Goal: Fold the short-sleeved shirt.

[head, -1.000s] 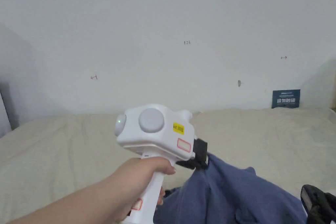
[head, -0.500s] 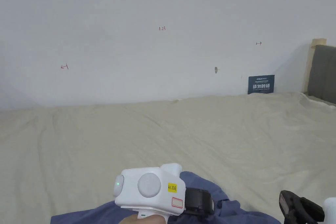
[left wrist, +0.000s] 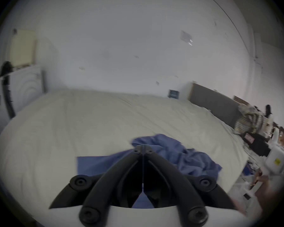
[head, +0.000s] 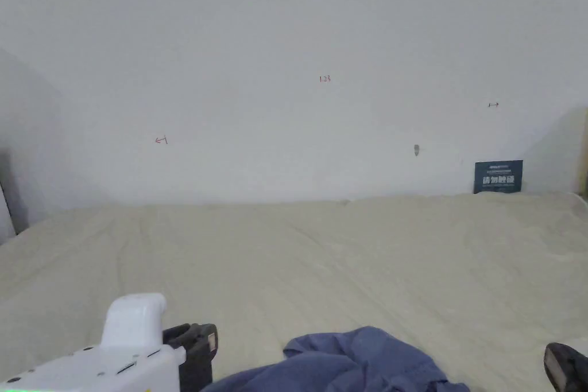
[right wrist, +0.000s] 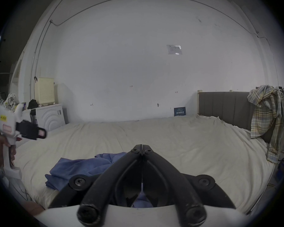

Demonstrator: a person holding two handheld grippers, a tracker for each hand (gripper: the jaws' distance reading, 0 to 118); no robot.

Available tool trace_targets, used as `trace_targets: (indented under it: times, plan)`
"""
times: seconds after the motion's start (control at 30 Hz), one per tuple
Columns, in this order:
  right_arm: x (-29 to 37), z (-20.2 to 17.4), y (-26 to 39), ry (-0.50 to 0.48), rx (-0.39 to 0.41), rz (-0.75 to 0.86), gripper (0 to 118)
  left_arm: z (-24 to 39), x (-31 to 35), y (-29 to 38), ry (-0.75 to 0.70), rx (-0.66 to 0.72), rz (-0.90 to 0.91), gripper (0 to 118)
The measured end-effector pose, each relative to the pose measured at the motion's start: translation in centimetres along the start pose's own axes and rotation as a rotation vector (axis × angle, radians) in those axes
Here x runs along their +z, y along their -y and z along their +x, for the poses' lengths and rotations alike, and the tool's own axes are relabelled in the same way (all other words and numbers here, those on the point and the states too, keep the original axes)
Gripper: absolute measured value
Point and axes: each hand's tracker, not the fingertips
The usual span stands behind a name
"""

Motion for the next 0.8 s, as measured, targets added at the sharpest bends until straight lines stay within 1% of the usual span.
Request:
trace_targets:
  times: [0.07,0.2,0.27,0.37,0.47,0.53,0.57,0.63,0.67,0.73,0.77,0.8]
  plan:
    - [0.2,-0.2,0.3,0.023,-0.006,0.020,0,-1.1,2.0,1.4,-0.039,0.025,0.027,0]
    - [0.2,-0.3,0.4,0.034,-0.032,0.031,0,-2.3,5.8,4.5,-0.203,0.100,0.182,0]
    - [0.2,-0.3,0.5,0.042,-0.036,0.039,0,-2.7,6.5,5.6,-0.205,0.104,0.205,0]
    - [0.0,-0.4,0.4,0.040,-0.037,0.037,0,-3.0,6.4,6.1,-0.215,0.083,0.184,0]
    - [-0.1,-0.7,0.4,0.028,-0.022,0.033,0,-2.9,6.2,6.3,-0.215,0.079,0.158,0]
    - [-0.3,-1.0,0.4,0.020,-0.007,0.028,0,-2.7,5.6,5.9,-0.250,0.059,0.150,0]
    - [-0.4,-1.1,0.4,0.016,-0.001,0.023,0,-2.8,5.1,5.3,-0.266,0.033,0.114,0]
    - [-0.6,-1.4,0.3,0.006,0.002,0.016,0,-3.6,3.3,3.2,-0.248,-0.004,0.063,0]
    - [-0.6,-1.5,0.3,-0.002,-0.003,0.015,0,-4.2,1.7,2.0,-0.241,-0.010,-0.027,0]
    - [-0.9,-1.7,0.1,-0.031,-0.010,0.015,0,-6.0,-1.6,-0.1,-0.187,0.025,-0.208,0]
    - [-1.1,-1.8,0.1,-0.038,-0.007,0.011,0,-7.0,-3.5,-0.8,-0.176,0.054,-0.259,0]
    - [-1.3,-2.0,0.2,-0.044,-0.002,0.007,0,-8.0,-5.7,-1.2,-0.179,0.065,-0.348,0]
